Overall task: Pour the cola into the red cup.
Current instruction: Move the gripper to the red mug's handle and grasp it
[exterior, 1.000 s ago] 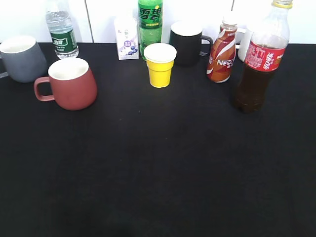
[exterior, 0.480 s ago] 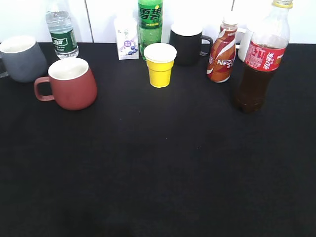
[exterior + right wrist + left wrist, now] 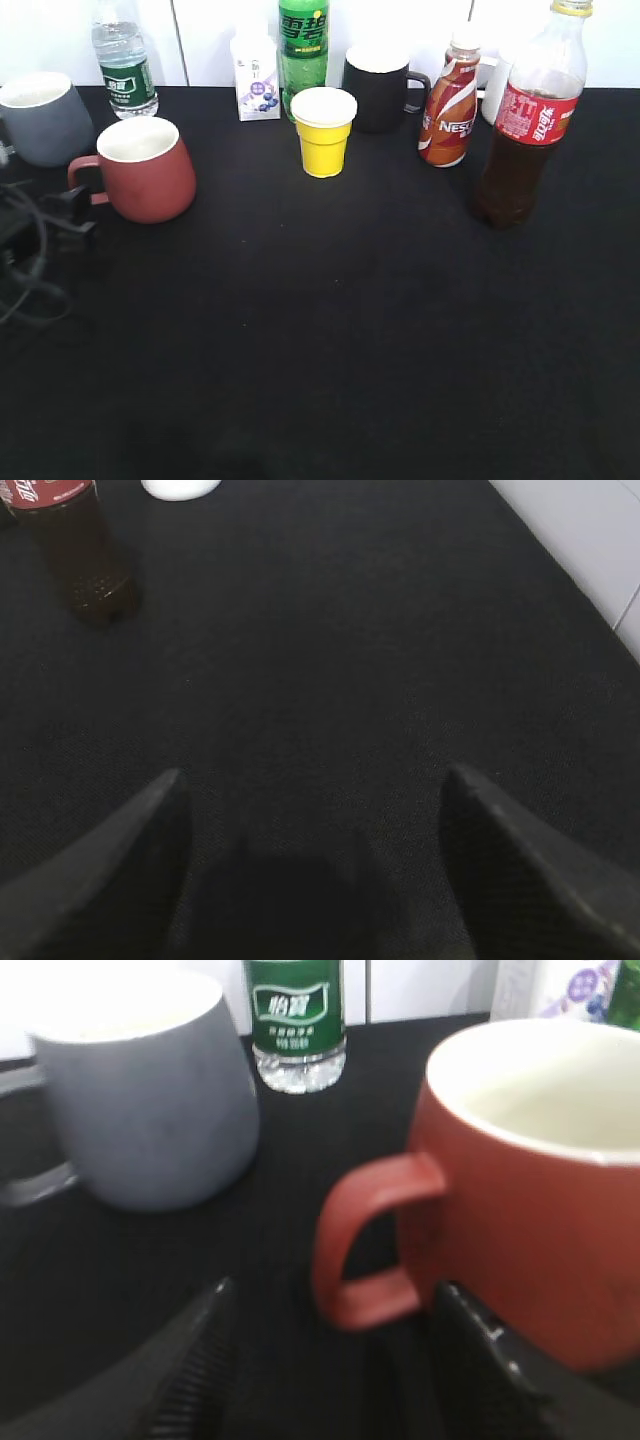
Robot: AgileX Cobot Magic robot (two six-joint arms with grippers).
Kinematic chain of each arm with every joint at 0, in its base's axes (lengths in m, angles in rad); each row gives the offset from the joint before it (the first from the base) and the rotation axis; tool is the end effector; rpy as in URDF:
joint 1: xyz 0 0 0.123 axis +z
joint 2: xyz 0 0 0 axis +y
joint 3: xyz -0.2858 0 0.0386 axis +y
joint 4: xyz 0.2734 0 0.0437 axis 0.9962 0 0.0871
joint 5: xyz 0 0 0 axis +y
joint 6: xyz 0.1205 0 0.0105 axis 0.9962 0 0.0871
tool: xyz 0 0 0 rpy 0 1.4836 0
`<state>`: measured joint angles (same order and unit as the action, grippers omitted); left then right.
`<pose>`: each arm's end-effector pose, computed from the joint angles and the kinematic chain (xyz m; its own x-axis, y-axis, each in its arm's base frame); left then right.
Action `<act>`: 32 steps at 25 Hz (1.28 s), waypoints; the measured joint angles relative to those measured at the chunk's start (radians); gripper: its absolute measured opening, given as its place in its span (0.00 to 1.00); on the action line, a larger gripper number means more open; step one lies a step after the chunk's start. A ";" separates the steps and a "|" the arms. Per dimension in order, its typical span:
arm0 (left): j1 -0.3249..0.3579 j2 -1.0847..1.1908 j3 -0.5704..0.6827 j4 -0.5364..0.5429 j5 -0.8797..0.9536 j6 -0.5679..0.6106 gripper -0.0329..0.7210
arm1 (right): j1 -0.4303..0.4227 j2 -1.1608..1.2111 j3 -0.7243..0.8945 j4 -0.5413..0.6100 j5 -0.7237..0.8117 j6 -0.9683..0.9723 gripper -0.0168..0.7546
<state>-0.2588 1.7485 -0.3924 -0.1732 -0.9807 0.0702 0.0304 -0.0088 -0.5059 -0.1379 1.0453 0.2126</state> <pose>0.2983 -0.0611 0.1048 -0.2844 0.0478 -0.9575 0.1133 0.9934 0.0160 0.0394 -0.0132 0.2806 -0.4097 0.1292 -0.9030 0.1372 0.9874 0.0790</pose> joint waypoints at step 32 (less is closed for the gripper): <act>0.060 0.237 -0.187 0.112 -0.161 0.003 0.16 | 0.000 0.000 0.000 0.000 0.000 0.000 0.78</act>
<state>-0.1987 1.9857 -0.5792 -0.0615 -1.1418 0.0735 0.0304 -0.0088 -0.5059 -0.1379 1.0454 0.2126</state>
